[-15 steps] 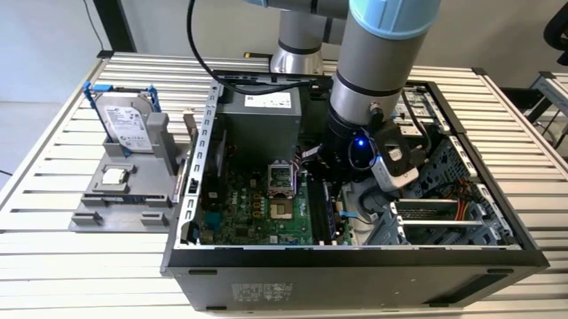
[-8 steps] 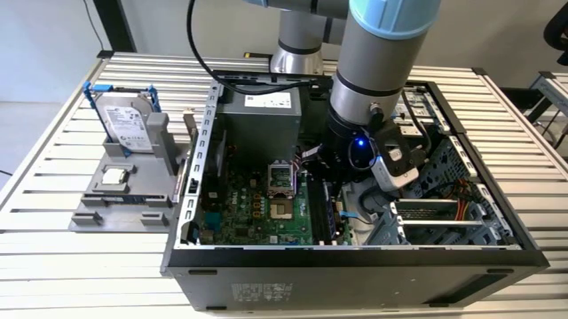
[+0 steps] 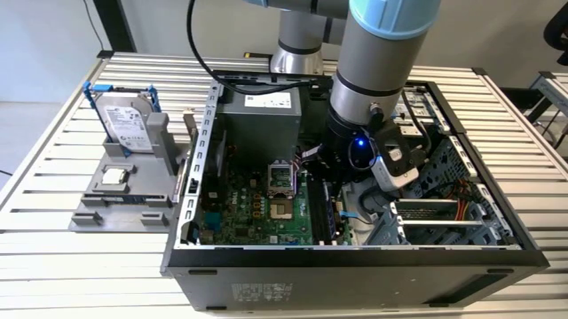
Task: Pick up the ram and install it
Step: 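Insert the ram into the slot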
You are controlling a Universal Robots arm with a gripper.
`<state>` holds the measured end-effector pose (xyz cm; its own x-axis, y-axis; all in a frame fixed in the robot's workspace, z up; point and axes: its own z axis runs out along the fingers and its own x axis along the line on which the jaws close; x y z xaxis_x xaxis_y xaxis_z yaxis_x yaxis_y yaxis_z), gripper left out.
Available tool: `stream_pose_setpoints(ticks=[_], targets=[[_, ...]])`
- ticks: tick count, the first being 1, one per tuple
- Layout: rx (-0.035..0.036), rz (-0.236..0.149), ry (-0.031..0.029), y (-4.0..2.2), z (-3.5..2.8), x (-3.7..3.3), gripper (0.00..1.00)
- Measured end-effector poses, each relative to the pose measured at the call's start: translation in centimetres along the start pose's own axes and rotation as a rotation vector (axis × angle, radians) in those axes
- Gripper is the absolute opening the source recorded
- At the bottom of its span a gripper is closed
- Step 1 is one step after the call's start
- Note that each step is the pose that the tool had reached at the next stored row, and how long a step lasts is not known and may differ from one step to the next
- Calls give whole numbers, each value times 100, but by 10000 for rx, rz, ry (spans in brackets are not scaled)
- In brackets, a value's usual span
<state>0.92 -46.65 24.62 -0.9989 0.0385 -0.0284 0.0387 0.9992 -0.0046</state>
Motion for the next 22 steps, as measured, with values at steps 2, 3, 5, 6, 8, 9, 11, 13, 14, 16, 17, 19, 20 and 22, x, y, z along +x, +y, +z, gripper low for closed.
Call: stream_pose_setpoints(ticks=[2, 3, 5, 6, 8, 9, 11, 13, 14, 16, 17, 19, 20, 22], targets=[[-1, -27, 0, 0, 0, 0, 0], [-2, -74, -1, 0, 0, 0, 0], [-6, -209, -1, 0, -1, 0, 0], [-9, -299, -2, 0, -1, 0, 0], [-16, -514, -3, 0, -1, 0, 0], [-22, -637, -3, 0, -2, 0, 0], [-66, -828, -2, -1, -4, 0, 0], [-153, -995, -4, 0, -5, -1, 0], [-212, -1076, -5, 0, -4, -2, 0], [-296, -1220, -5, 0, -5, -5, 0], [-306, -1291, -5, 1, -4, -6, 0], [-320, -1481, -4, 0, -5, -11, 0], [-325, -1569, -3, 1, -6, -12, 0], [-335, -1800, -1, 0, -7, -14, 0]])
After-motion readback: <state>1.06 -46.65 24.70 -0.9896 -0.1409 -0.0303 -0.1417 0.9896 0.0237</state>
